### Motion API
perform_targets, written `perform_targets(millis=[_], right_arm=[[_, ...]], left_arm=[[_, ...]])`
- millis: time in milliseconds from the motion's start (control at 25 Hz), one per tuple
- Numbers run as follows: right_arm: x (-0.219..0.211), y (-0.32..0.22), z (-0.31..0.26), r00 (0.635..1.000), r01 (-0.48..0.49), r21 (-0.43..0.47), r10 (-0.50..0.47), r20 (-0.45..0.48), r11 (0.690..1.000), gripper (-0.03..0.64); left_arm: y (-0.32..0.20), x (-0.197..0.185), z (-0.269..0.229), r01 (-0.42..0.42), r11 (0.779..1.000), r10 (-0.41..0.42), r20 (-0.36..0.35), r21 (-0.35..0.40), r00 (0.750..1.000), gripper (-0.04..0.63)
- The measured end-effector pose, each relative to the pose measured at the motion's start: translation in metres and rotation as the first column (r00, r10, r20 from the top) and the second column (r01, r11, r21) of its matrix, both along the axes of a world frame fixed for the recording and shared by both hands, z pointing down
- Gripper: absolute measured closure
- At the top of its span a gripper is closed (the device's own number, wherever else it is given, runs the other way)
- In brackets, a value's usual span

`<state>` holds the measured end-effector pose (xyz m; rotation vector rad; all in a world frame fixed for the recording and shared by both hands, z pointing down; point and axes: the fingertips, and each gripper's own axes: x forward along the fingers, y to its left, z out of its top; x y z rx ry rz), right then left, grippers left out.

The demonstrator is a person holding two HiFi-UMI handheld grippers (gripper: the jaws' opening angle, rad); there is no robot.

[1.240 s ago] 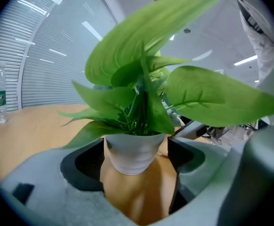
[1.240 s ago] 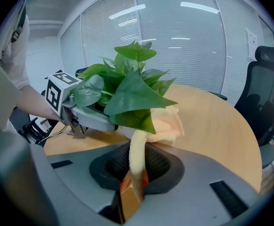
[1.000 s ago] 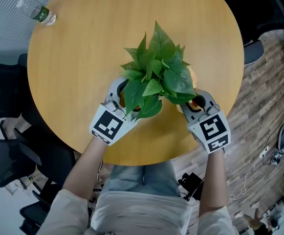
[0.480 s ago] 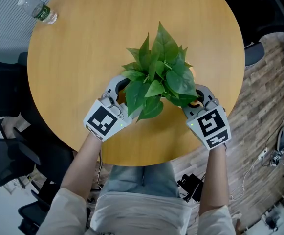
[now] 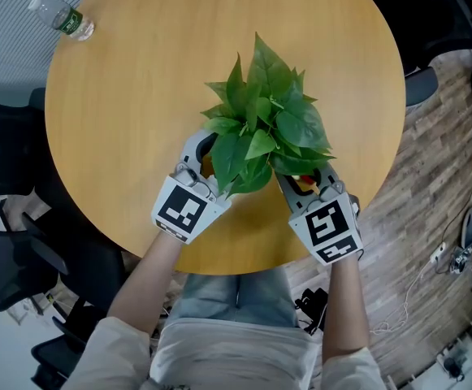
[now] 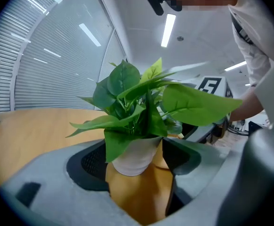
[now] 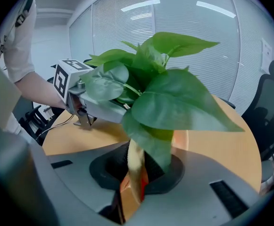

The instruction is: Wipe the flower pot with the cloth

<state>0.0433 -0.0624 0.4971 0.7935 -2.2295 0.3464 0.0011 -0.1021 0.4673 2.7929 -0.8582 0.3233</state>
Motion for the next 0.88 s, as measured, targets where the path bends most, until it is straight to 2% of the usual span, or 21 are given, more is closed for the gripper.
perform_targets(millis=[160, 360, 520, 680, 880], right_arm=[[-0.018, 0.01, 0.003, 0.998, 0.062, -0.009, -0.062, 0.0, 0.998, 0.563], [-0.021, 0.013, 0.004, 0.997, 0.074, -0.021, -0.074, 0.007, 0.997, 0.563], [-0.019, 0.013, 0.004, 0.997, 0.071, -0.02, -0.071, 0.012, 0.997, 0.563], [-0.019, 0.015, 0.004, 0.998, 0.064, -0.026, -0.063, 0.028, 0.998, 0.563], [-0.019, 0.014, 0.004, 0.997, 0.057, -0.027, -0.056, 0.044, 0.998, 0.565]], left_arm=[[-0.001, 0.0, 0.0, 0.058, 0.998, -0.058, -0.009, -0.012, 0.998, 0.239], [-0.001, -0.001, 0.0, 0.037, 0.999, -0.037, 0.003, 0.006, 0.999, 0.239], [0.0, -0.006, 0.001, 0.018, 1.0, -0.018, 0.0, -0.019, 1.0, 0.238], [0.001, -0.008, 0.003, -0.067, 0.998, 0.067, 0.006, -0.022, 0.998, 0.197], [-0.007, -0.005, 0.004, -0.211, 0.977, 0.211, 0.0, -0.016, 0.978, 0.144]])
